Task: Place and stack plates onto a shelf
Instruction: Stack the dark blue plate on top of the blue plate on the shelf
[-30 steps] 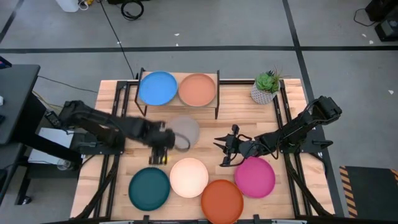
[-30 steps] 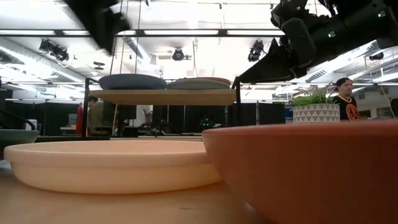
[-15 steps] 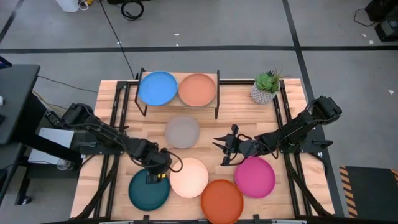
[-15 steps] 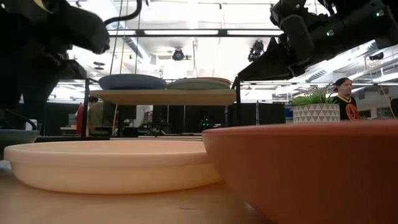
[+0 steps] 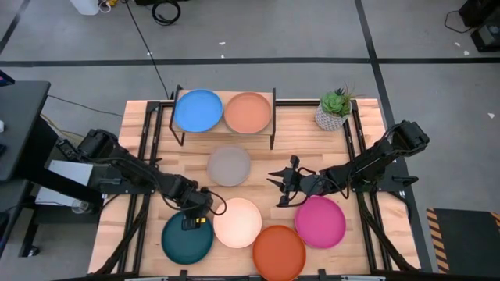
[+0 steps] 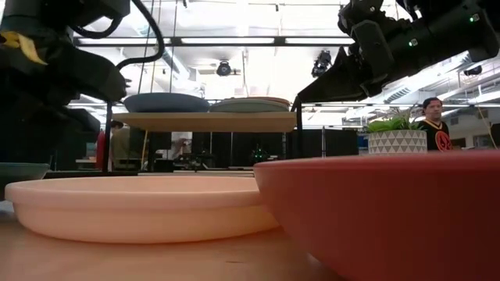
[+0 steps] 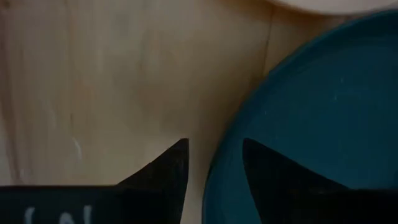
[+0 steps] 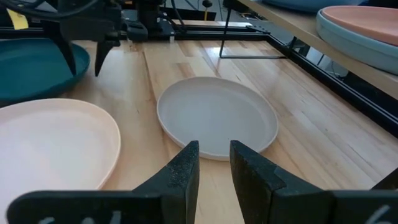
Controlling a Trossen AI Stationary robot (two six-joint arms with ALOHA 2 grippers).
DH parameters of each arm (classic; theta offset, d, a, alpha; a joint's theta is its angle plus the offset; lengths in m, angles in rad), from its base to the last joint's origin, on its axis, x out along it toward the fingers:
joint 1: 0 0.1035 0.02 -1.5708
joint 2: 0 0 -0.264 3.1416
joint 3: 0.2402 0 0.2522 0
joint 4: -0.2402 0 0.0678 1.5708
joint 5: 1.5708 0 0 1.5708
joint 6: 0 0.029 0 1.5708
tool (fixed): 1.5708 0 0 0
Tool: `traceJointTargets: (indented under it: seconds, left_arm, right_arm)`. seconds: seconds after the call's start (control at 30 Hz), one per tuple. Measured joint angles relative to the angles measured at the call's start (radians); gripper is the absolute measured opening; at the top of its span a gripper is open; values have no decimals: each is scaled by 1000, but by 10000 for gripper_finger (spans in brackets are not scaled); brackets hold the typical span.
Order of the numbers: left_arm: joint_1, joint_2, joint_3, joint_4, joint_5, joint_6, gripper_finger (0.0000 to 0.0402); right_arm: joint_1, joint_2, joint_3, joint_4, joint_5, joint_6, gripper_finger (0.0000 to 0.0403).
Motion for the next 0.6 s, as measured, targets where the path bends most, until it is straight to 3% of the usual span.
traceJointTargets:
  seconds: [0.27, 0.37, 0.6]
  left_arm:
    - [0, 0, 0, 4, 5, 7, 56]
    - [0, -1, 2, 2, 69, 24, 16]
    - [7, -15, 137, -235, 148, 86, 14]
  right_arm:
    - [0, 0, 0, 2, 0, 0, 96]
    - [0, 0, 0, 2, 0, 0, 96]
    - [0, 0, 0, 2, 0, 0, 96]
